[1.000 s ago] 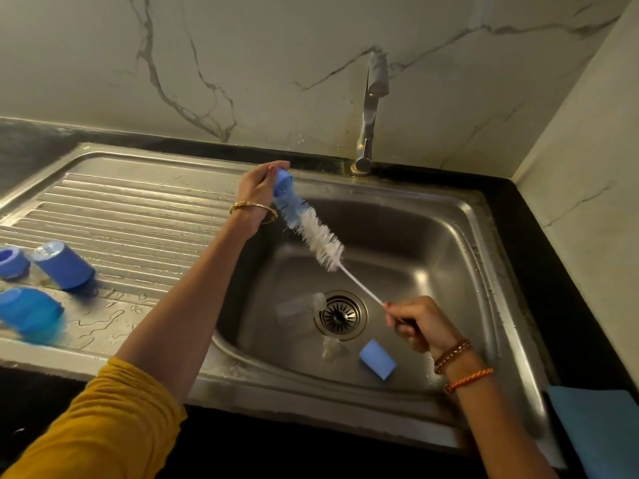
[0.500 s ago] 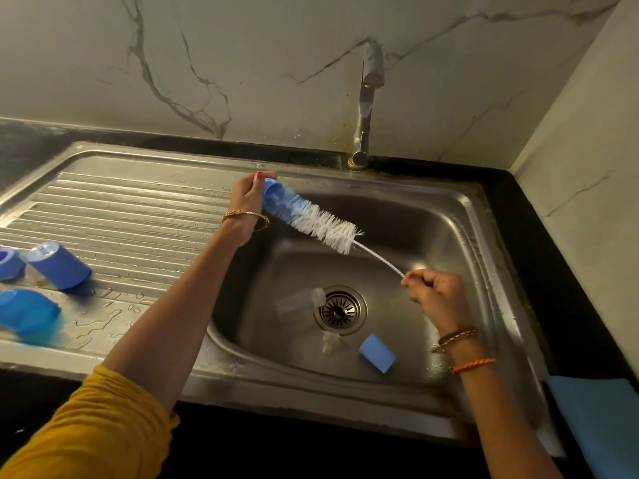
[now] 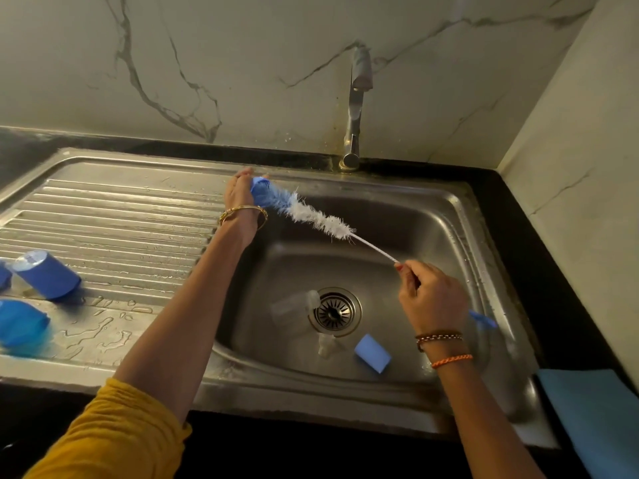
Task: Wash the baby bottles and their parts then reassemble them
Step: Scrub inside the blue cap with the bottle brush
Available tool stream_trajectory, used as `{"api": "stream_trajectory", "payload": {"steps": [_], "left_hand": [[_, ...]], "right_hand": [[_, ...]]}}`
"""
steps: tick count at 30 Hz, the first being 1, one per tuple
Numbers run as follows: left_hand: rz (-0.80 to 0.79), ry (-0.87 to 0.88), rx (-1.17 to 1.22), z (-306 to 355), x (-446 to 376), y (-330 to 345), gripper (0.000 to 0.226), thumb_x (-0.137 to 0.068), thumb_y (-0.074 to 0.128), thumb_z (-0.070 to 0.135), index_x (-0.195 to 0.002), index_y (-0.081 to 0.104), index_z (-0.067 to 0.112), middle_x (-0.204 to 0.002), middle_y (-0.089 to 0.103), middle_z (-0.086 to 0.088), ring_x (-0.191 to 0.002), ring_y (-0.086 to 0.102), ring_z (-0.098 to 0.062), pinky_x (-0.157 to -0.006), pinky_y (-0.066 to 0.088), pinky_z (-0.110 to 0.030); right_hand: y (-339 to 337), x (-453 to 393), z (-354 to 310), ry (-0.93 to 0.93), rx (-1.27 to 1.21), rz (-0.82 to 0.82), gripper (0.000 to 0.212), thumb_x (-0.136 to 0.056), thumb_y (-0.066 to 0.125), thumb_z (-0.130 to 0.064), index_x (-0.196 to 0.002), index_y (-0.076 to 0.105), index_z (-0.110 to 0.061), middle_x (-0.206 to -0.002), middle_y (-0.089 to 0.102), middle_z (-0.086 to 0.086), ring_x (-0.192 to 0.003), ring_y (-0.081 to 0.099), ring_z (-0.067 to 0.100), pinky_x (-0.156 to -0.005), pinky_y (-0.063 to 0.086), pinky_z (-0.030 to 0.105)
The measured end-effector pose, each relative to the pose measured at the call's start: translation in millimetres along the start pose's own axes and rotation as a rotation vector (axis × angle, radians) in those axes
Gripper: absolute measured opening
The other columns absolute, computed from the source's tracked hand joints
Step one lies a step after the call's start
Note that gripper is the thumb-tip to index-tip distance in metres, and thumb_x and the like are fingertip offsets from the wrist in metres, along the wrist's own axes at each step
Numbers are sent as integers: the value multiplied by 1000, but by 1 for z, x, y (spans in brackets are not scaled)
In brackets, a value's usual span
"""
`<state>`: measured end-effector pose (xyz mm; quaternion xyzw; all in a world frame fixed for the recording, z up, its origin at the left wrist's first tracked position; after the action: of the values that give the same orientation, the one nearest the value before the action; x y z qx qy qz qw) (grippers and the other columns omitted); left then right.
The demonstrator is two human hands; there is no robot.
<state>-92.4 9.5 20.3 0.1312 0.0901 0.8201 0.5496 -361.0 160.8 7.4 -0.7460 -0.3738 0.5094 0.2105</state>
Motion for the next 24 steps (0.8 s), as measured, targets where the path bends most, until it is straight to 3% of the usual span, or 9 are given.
{"api": "stream_trajectory", "payload": {"steps": [2, 5, 7, 9, 14, 16, 19, 22, 24], "left_hand": [[-43, 8, -57, -2, 1, 1, 10, -95, 46, 18, -99, 51, 11, -90, 53, -4, -84, 55, -15, -60, 49, -18], [-74, 56, -121, 1, 5, 2, 19, -95, 43, 20, -109, 50, 9, -95, 52, -6, -87, 52, -14, -68, 46, -21], [-63, 65, -116, 6, 8, 3, 13, -96, 40, 19, -104, 48, 12, -87, 50, -2, -81, 50, -10, -64, 43, -19], [-2, 79, -107, 11, 8, 1, 11, -98, 36, 20, -100, 46, 16, -88, 47, 0, -83, 48, -11, -64, 41, -18], [169, 123, -166, 21, 0, -4, 37, -102, 26, 21, -118, 52, 1, -100, 46, -5, -88, 46, -10, -70, 41, -20], [170, 120, -116, 22, -4, -5, 35, -102, 27, 21, -113, 55, 2, -91, 50, -3, -84, 48, -9, -70, 42, -20], [118, 148, -79, 28, -6, -4, 29, -101, 33, 18, -82, 54, 13, -76, 49, 4, -69, 49, -2, -58, 43, -11], [46, 177, 51, 37, -7, -4, 28, -98, 40, 11, -74, 53, 15, -69, 58, 1, -61, 56, -5, -55, 48, -14], [-5, 206, 32, 41, -5, -1, 29, -98, 40, 10, -73, 55, 13, -57, 62, 8, -56, 59, -3, -56, 49, -16]], "right_hand": [[6, -4, 3, 145, -61, -168, 28, -90, 55, -26, -68, 66, -12, -52, 55, 1, -47, 47, 17, -45, 28, 21], [32, 12, 10, 658, -538, -812, 37, -95, 48, -27, -62, 57, -15, -44, 41, -6, -34, 36, 3, -36, 27, 15], [38, 20, 8, 770, -657, -962, 36, -97, 45, -29, -66, 55, -15, -39, 36, -10, -28, 25, -1, -30, 18, 12], [39, 16, 7, 632, -625, -870, 27, -93, 53, -28, -70, 59, -16, -45, 43, -9, -29, 32, -1, -33, 24, 11], [6, -10, -9, -56, -61, -3, 25, -85, 58, -29, -68, 67, -12, -58, 60, 1, -47, 52, 16, -44, 34, 21], [5, -8, -14, -76, -21, 49, 31, -87, 51, -32, -70, 69, -13, -56, 61, 1, -45, 51, 18, -43, 34, 23], [24, -6, -10, 344, -354, -381, 30, -90, 56, -28, -66, 67, -15, -53, 58, -1, -50, 51, 14, -52, 39, 25], [42, 15, -17, 805, -899, -1001, 38, -98, 42, -25, -61, 50, -16, -37, 32, -10, -30, 25, 2, -36, 18, 11], [43, 18, -13, 845, -947, -1066, 37, -98, 38, -28, -65, 49, -16, -36, 28, -12, -29, 20, 0, -34, 12, 9]]}}
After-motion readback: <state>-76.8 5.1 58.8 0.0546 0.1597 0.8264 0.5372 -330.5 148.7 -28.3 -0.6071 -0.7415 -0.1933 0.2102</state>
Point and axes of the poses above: each hand's wrist, its own x-axis away from the middle knuckle, its own y-axis out of the palm, z = x × y, the point moved 6 cm from there along -x, towards the middle knuckle
